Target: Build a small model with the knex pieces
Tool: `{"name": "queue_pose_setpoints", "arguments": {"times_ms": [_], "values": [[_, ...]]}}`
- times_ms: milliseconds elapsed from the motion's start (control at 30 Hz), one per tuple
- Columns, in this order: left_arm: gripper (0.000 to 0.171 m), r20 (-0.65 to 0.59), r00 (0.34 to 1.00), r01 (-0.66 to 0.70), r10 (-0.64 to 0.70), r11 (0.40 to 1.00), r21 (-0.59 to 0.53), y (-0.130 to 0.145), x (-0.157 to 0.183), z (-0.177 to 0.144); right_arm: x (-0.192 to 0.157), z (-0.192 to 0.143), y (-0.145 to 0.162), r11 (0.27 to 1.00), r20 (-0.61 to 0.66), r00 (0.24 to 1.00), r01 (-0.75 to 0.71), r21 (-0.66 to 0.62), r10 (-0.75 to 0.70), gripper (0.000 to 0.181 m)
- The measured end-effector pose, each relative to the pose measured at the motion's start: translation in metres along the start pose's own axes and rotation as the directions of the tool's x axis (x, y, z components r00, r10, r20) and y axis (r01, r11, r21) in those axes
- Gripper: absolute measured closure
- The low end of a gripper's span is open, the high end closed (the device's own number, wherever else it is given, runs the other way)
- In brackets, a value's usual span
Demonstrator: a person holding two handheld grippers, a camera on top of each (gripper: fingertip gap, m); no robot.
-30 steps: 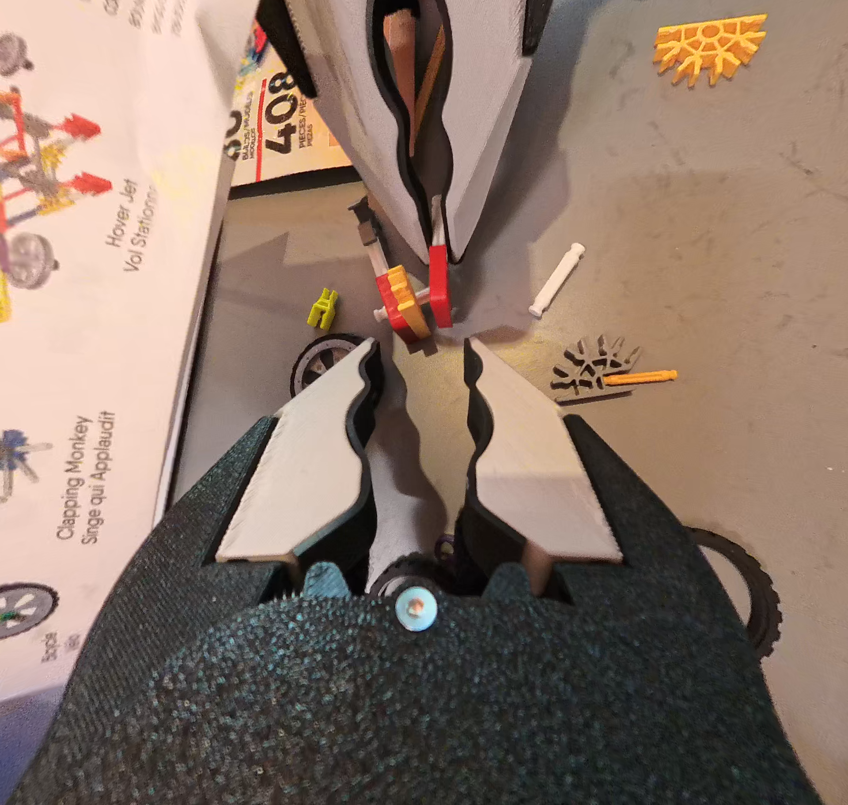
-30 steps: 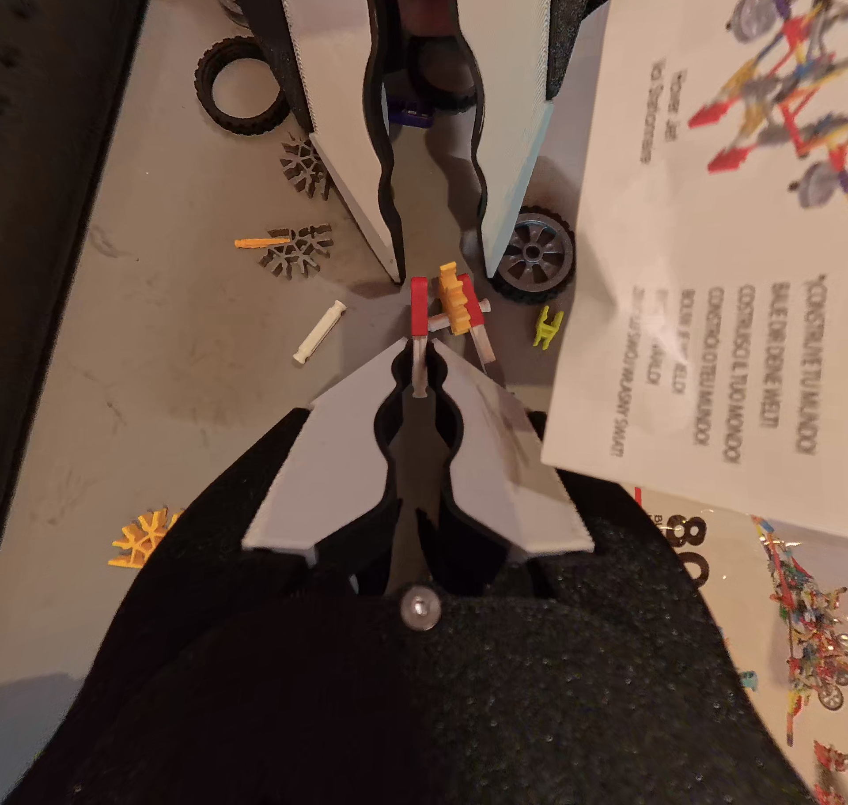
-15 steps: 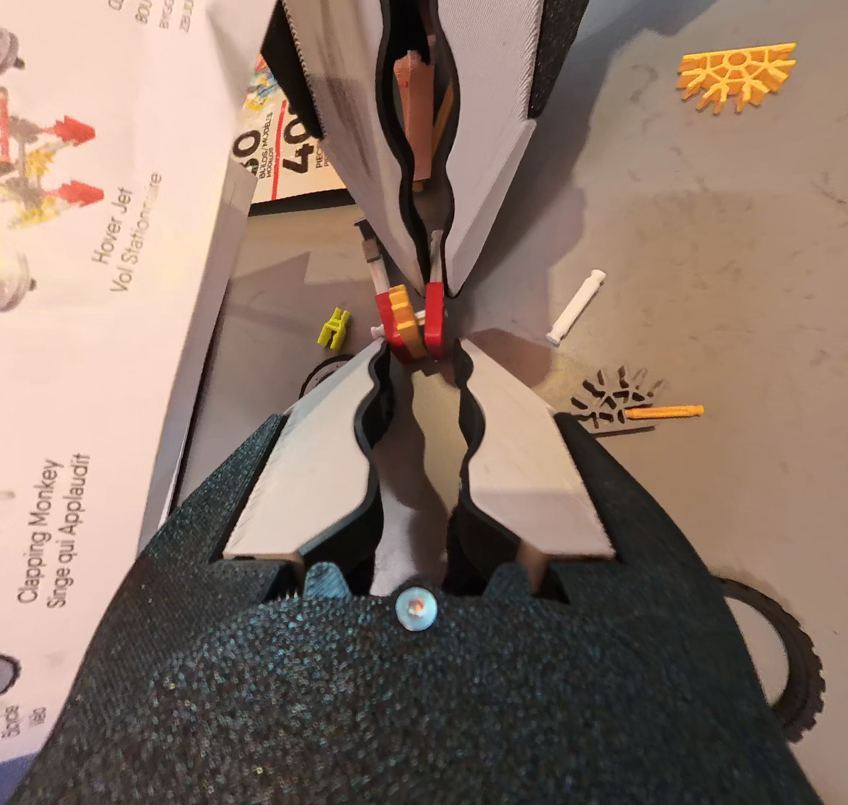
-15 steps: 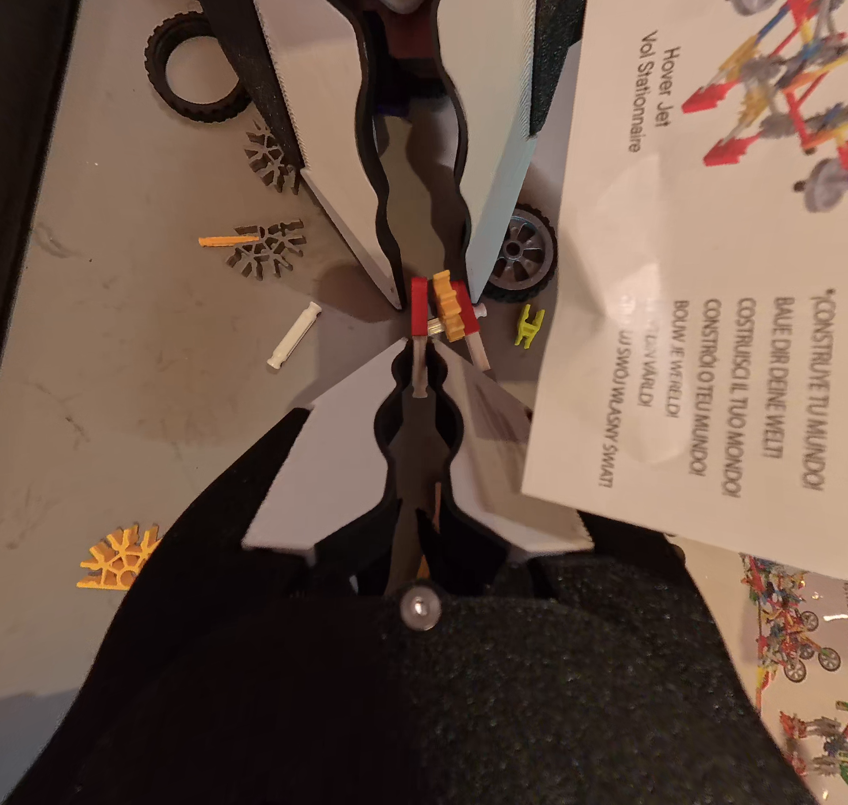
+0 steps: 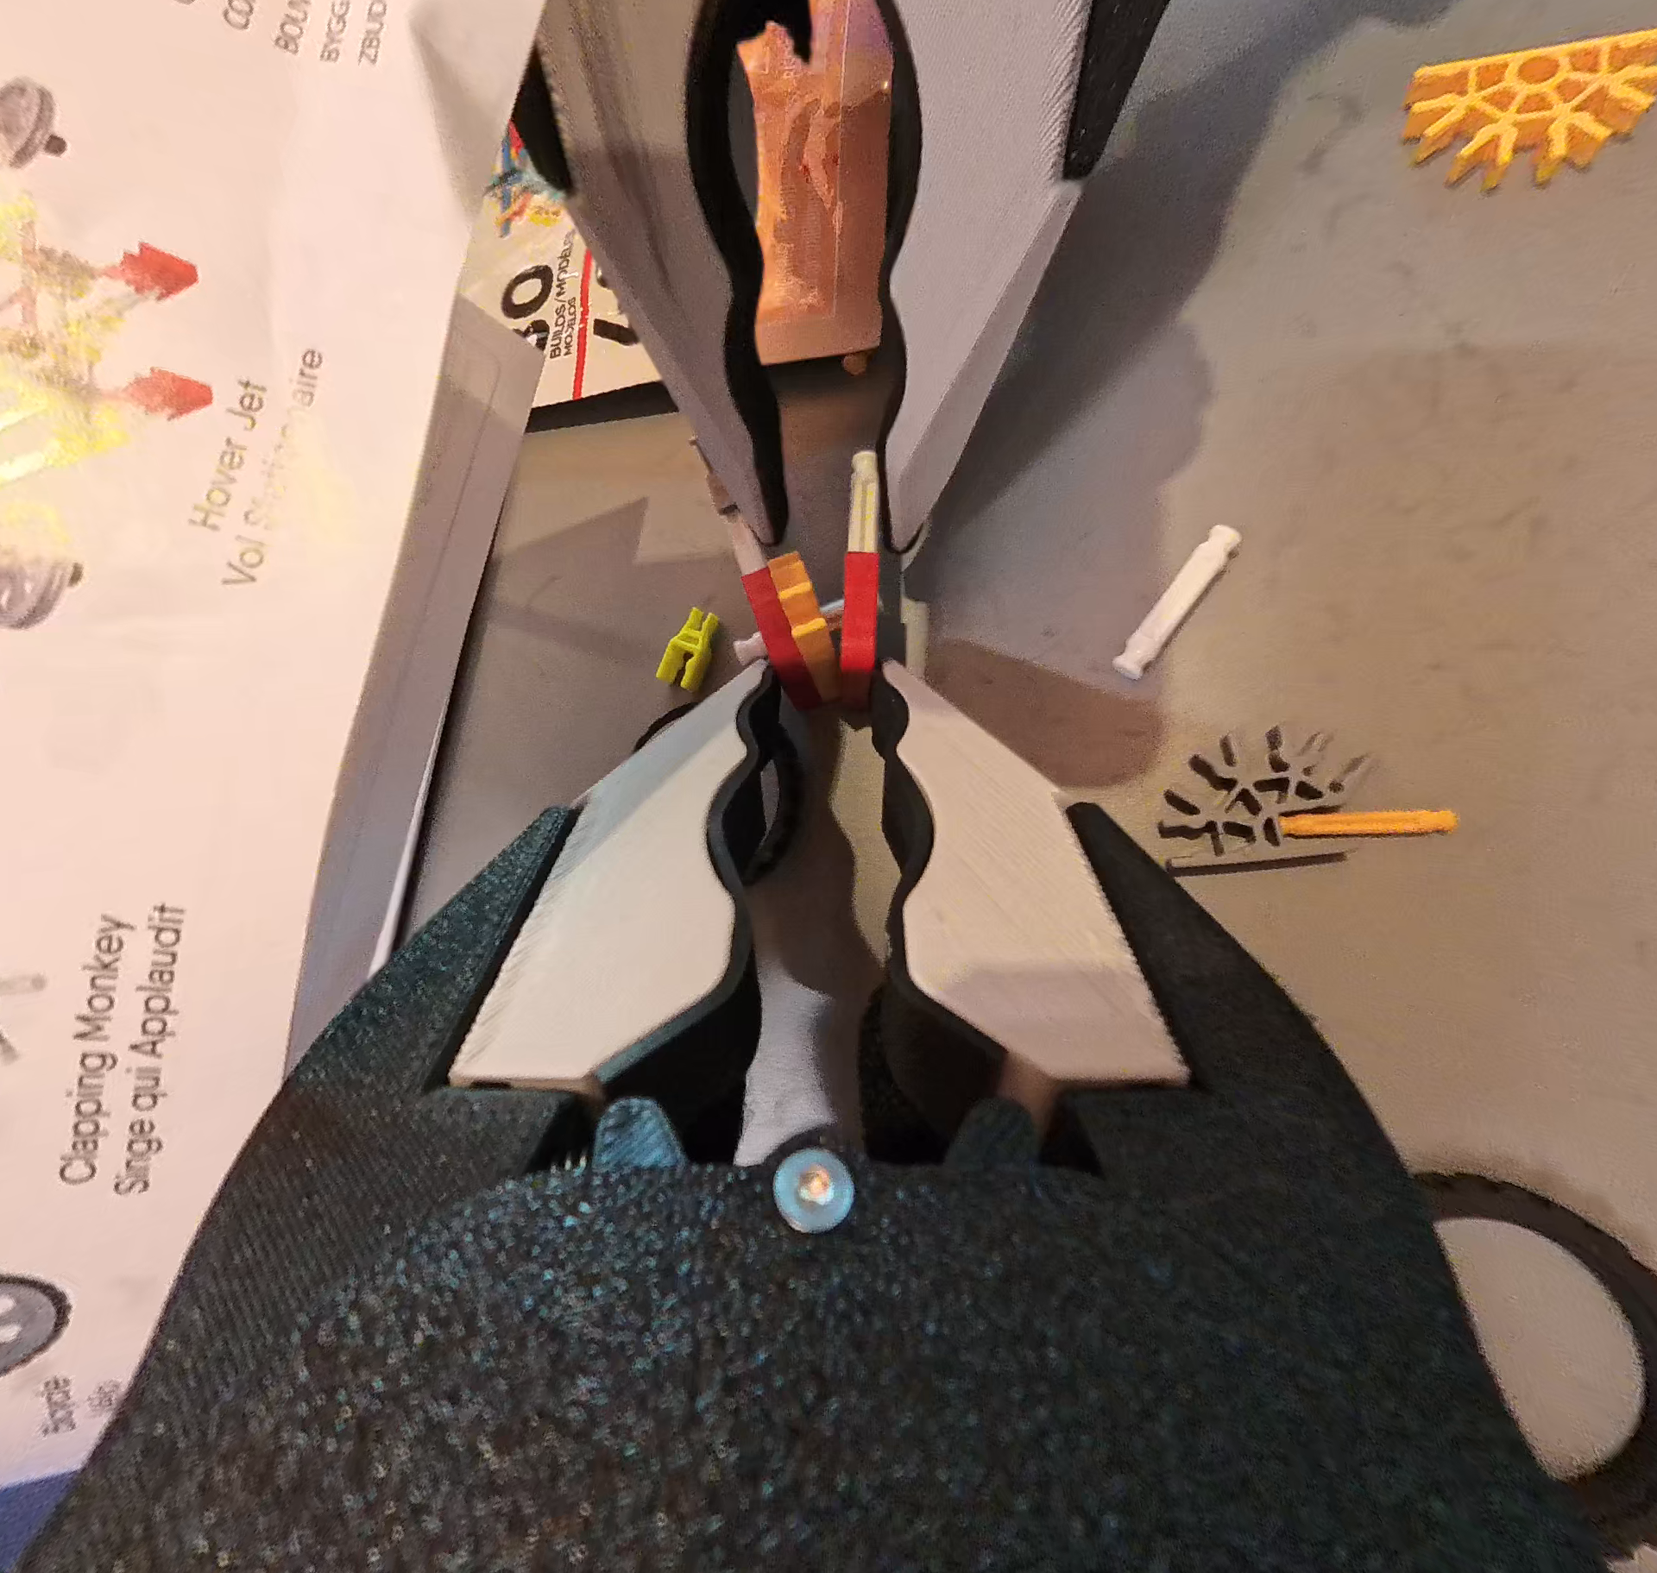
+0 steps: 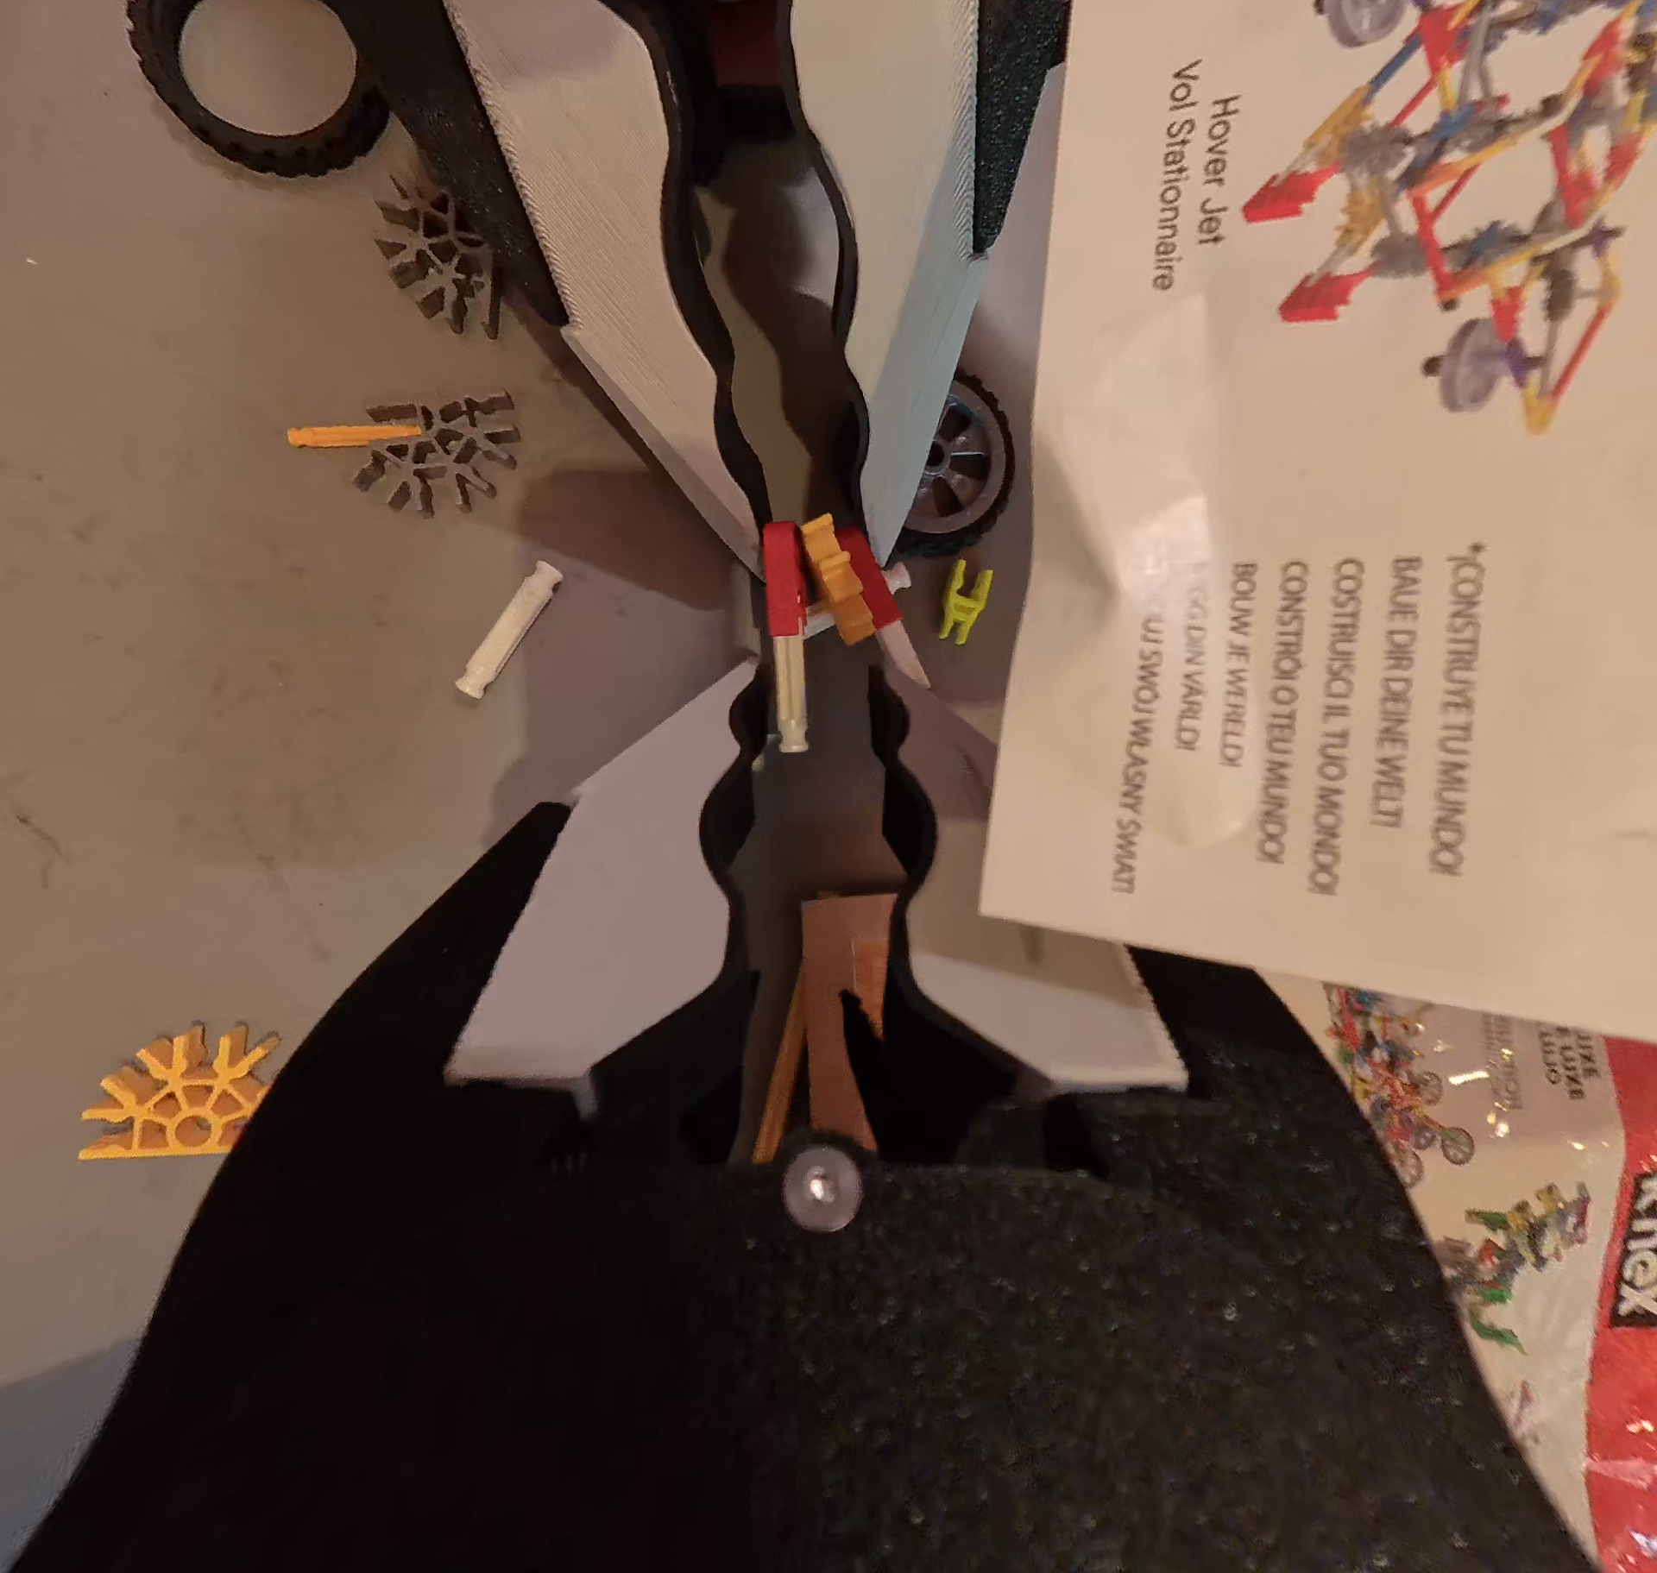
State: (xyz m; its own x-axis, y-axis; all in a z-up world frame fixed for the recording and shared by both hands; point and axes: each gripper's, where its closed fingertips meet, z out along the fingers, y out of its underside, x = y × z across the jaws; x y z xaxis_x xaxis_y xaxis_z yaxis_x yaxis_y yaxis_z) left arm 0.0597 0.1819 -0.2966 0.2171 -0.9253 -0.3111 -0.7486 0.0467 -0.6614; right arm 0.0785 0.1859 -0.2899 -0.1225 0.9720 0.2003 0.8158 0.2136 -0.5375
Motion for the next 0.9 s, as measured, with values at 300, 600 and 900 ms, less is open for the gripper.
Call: {"name": "queue_pose_setpoints", "arguments": {"times_ms": [300, 600, 900], "values": [[0.167, 0.097, 0.99, -0.099, 0.1, 0.995, -0.016, -0.001, -0.006, 0.002, 0.007, 0.002, 0.003, 0.994, -0.11, 0.991, 0.07, -0.08, -0.079, 0.125], [0.166, 0.093, 0.99, -0.107, 0.109, 0.994, -0.026, 0.002, -0.005, 0.004, 0.005, -0.01, 0.005, 0.998, -0.104, 0.993, 0.05, -0.048, -0.054, 0.141], [0.167, 0.094, 0.989, -0.108, 0.11, 0.994, -0.029, 0.002, -0.005, 0.004, 0.023, -0.033, 0.02, 0.998, -0.19, 0.98, -0.055, -0.017, 0.051, 0.14]]}}
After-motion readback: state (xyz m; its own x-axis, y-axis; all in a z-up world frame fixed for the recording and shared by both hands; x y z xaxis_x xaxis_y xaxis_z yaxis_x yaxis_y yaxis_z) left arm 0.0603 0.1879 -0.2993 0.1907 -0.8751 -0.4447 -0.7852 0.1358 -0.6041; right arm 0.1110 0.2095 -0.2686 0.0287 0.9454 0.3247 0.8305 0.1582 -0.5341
